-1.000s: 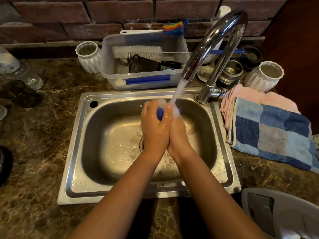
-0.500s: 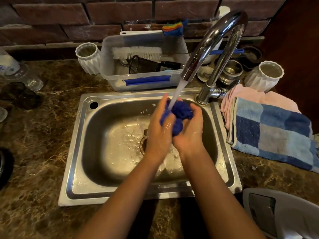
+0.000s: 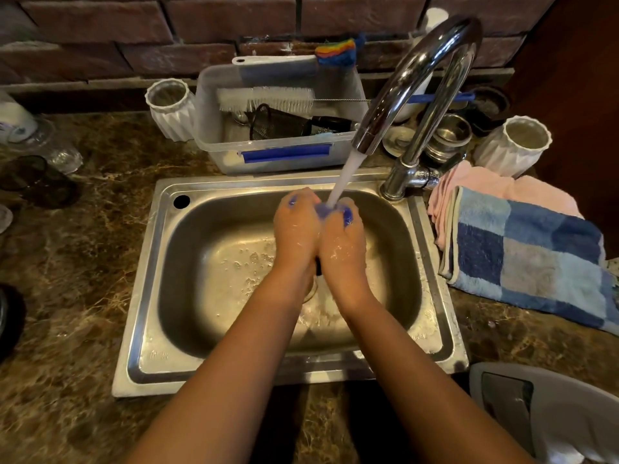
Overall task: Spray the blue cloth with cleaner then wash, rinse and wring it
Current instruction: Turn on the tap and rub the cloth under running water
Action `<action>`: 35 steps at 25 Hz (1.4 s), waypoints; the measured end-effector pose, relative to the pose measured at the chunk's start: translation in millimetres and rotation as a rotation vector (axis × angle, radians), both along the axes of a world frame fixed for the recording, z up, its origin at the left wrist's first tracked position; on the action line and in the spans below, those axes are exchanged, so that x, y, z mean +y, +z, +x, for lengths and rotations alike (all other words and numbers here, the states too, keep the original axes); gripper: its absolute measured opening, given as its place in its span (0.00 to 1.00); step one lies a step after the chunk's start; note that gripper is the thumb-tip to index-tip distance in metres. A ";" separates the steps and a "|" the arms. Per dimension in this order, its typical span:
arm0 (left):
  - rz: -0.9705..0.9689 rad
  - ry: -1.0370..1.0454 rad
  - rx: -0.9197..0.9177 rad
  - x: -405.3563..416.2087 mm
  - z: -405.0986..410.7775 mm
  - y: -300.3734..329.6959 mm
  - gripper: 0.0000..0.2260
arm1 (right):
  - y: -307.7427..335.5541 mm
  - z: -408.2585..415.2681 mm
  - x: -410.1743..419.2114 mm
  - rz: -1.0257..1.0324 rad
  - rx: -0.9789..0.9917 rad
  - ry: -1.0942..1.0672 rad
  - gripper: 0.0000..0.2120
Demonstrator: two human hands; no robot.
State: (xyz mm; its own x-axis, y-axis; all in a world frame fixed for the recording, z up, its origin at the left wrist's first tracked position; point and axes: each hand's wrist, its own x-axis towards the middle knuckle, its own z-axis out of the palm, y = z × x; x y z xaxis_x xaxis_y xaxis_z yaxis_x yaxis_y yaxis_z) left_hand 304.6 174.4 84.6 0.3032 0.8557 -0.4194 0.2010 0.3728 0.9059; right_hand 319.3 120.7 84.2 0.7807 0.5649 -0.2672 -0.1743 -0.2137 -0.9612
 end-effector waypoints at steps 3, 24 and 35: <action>-0.284 0.028 -0.179 -2.8 -9.0 0.7 0.13 | -1.9 0.1 -1.0 0.105 -0.133 0.103 0.16; 0.503 -0.310 0.263 -6.2 -12.1 3.4 0.11 | 9.8 35.5 14.4 -0.093 0.599 -0.009 0.13; -0.120 0.053 0.089 -31.6 -17.4 -39.6 0.12 | -55.2 -8.8 -8.6 -0.009 -0.118 0.008 0.06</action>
